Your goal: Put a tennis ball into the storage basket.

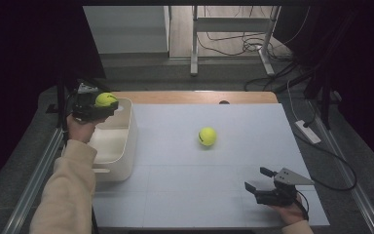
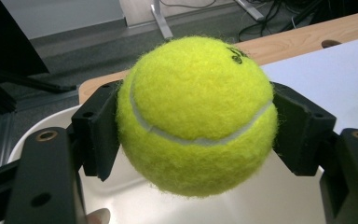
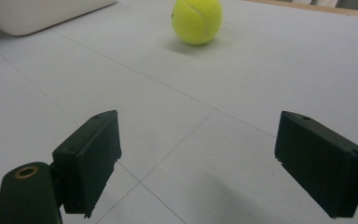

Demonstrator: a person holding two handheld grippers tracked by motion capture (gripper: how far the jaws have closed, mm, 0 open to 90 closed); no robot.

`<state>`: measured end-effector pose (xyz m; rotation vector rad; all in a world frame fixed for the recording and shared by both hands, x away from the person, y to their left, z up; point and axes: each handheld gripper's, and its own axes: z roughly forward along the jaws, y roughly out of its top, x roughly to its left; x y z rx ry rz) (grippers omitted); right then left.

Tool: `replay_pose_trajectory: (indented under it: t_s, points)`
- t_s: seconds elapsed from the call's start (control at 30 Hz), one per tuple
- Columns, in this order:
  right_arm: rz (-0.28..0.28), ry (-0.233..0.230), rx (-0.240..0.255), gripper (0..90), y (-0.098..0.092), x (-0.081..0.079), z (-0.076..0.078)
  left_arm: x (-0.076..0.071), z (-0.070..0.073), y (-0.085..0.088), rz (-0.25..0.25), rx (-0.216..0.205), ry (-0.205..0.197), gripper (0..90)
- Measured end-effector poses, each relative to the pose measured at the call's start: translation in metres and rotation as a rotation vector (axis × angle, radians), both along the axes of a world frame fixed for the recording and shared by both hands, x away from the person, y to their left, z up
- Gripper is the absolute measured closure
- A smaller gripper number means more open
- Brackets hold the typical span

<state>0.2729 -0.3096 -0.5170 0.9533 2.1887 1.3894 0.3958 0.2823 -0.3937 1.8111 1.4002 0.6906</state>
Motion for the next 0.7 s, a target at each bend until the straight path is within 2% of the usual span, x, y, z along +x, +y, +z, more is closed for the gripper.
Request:
replay_pose_trajectory:
  t_s: [0.43,0.7]
  points:
    - [0.0,0.001,0.0,14.4,0.0,0.0,0.0,0.009,-0.011,0.005,0.023,0.025,0.097,26.6]
    - [0.0,0.001,-0.001,14.3,0.0,0.0,0.0,0.008,-0.011,0.005,0.02,0.032,0.1,26.4]
